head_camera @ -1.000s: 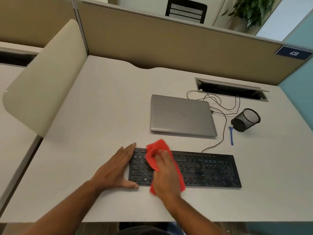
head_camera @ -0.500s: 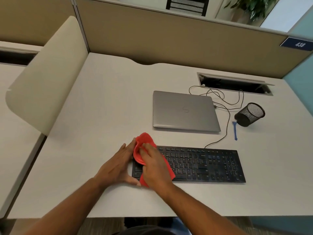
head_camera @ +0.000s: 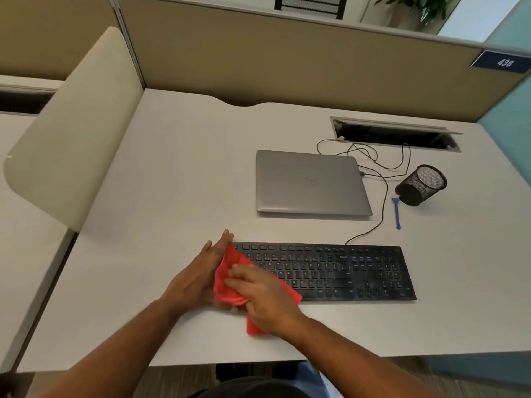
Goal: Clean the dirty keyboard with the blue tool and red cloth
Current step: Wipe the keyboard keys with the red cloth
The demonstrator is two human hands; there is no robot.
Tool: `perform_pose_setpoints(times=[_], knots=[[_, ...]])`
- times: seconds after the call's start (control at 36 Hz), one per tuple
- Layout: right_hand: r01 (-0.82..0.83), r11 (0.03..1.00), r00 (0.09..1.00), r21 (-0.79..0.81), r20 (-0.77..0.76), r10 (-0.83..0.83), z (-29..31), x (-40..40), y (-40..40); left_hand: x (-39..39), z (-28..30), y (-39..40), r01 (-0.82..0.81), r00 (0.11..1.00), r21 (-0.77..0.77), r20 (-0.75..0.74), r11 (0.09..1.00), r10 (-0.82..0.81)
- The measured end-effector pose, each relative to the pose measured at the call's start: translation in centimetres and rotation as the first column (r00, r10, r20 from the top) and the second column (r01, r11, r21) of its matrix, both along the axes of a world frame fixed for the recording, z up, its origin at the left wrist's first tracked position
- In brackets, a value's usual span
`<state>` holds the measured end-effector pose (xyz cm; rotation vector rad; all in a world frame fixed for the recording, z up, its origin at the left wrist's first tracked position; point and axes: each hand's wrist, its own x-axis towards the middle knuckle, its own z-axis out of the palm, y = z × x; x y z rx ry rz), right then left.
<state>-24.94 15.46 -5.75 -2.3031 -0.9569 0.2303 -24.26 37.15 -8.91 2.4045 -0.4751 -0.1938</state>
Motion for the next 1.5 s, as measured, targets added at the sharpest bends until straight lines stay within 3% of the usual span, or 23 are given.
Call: perform_pose_setpoints(times=[0.11,0.22,0.33,0.39,0.53,0.64,0.72,0.81,0.92,1.0,1.14,1.28,1.42,1.5], knots=[[-0.093,0.996,0.994,-0.001,0.049,0.093,-0.9,-0.2,-4.3,-0.2,0.0,-0.1,-0.028,0.999,-0.007,-0.021,1.000,0.028],[-0.084,0.996,0.973,0.017,0.217,0.079,-1.0,0.0,-8.4,-0.1,0.2,-0.4,-0.038,0.999,-0.016,-0.035,0.999,0.037],[-0.192,0.973,0.940,-0.129,0.261,0.220,-1.5,-1.2,-7.0,0.0,-0.1,-0.3,-0.024,1.000,0.003,-0.016,1.000,0.024],[-0.169,0.970,0.934,-0.176,0.286,0.214,-2.1,-1.2,-4.9,0.0,-0.3,-0.2,-0.017,1.000,0.018,-0.006,1.000,0.017],[0.167,0.967,0.941,-0.194,0.324,-0.097,-1.2,1.3,-2.7,0.0,0.0,-0.4,-0.014,0.999,0.020,-0.030,1.000,0.015],[0.605,0.767,0.787,-0.215,0.304,-0.536,-0.2,4.0,-5.7,-0.1,0.0,-0.4,-0.035,0.998,0.029,-0.050,0.999,0.036],[0.724,0.655,0.689,-0.214,0.225,-0.689,0.3,4.1,-5.9,-0.1,0.0,-0.5,-0.034,0.998,0.033,-0.049,0.999,0.036],[0.673,0.721,0.740,-0.167,0.168,-0.652,0.5,2.2,-2.0,0.0,0.1,-0.6,-0.032,0.999,0.031,-0.038,0.999,0.033],[0.398,0.911,0.917,-0.110,0.017,-0.398,0.7,-1.1,4.4,-0.1,0.1,-0.6,0.012,1.000,0.018,0.019,1.000,-0.013],[0.296,0.947,0.950,-0.127,-0.066,-0.305,0.5,-0.8,4.7,-0.2,0.2,-0.7,0.037,0.998,0.023,0.040,0.999,-0.038],[0.138,0.987,0.990,-0.081,-0.012,-0.139,-0.6,0.8,1.3,-0.1,0.3,-0.7,0.004,1.000,-0.009,0.010,1.000,-0.004],[0.005,0.997,0.997,0.080,0.082,-0.011,-1.1,-0.3,-1.7,-0.1,-0.1,-0.2,-0.011,1.000,0.033,-0.024,0.999,0.012],[-0.011,0.996,0.969,0.086,0.246,-0.010,-2.5,-1.2,-5.5,-0.2,0.1,-0.6,-0.046,0.999,0.039,-0.019,0.998,0.047],[0.161,0.983,0.927,0.093,0.328,-0.182,-2.2,-1.1,-7.4,-0.2,0.0,-0.4,-0.059,0.996,0.053,-0.062,0.997,0.063]])
